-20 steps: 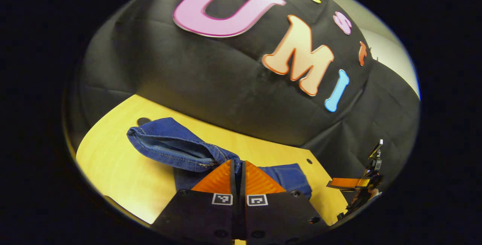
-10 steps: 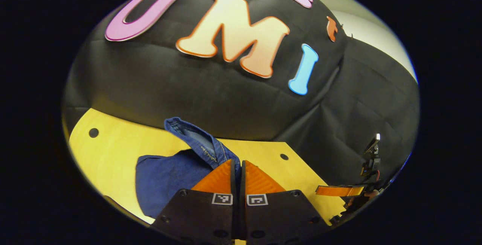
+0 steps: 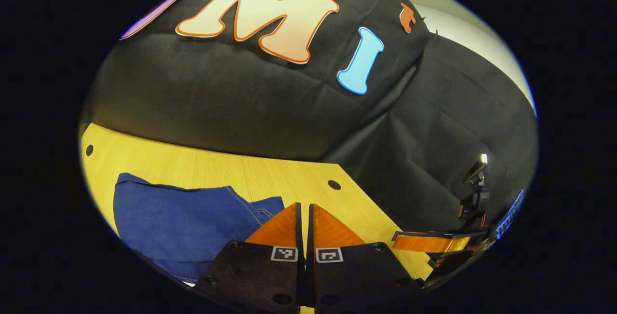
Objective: Grasp the waist and the cuffs of the jeans and fold them to make the two legs overlap; first hold the waist and fold one-third of the jeans toward the cuffs, then hold the cuffs and fold the remaining one-third in the same direction to finish folding.
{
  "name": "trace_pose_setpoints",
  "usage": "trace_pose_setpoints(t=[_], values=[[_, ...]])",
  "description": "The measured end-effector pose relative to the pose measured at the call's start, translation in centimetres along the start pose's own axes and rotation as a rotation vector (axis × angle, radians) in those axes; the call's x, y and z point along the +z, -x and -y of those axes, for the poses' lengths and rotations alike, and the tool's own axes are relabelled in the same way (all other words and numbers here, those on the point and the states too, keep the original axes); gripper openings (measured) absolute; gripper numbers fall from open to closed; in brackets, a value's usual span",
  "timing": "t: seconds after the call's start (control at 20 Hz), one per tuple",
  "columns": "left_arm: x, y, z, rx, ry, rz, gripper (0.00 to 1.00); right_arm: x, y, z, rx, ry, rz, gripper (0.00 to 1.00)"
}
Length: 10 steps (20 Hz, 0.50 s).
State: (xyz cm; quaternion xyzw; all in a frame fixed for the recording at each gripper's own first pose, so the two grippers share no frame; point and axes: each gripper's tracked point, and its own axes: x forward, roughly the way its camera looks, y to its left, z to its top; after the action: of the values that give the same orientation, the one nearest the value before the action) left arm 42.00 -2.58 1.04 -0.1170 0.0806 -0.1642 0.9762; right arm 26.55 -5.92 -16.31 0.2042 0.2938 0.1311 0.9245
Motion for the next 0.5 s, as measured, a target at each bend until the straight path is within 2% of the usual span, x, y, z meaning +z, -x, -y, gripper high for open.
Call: trace_pose_setpoints(t=[0.05,0.15,0.2,0.4,0.45,0.5], values=[[-0.5,0.0,-0.1,0.005,0.006,-0.004,0.0,-0.1,0.0,0.1,0.001,0.006,-0.002,0.89],[-0.6,0.7,-0.7,0.036,0.021,-0.002,0.0,-0.2,0.4,0.1,0.003,0.012,-0.003,0.89],[-0.5,1.3,-1.2,0.059,0.03,0.008,0.0,-0.2,0.4,0.0,0.003,0.015,-0.003,0.96],[0.6,5.5,-3.7,0.168,0.034,0.065,0.0,-0.6,0.7,-1.6,0.029,0.032,-0.006,0.96],[0.8,7.2,-4.5,0.204,0.027,0.071,0.03,-0.9,0.9,-2.2,0.039,0.035,-0.009,0.96],[1.0,8.9,-5.4,0.245,0.021,0.079,0.12,-1.1,1.0,-2.7,0.048,0.039,-0.013,0.96]])
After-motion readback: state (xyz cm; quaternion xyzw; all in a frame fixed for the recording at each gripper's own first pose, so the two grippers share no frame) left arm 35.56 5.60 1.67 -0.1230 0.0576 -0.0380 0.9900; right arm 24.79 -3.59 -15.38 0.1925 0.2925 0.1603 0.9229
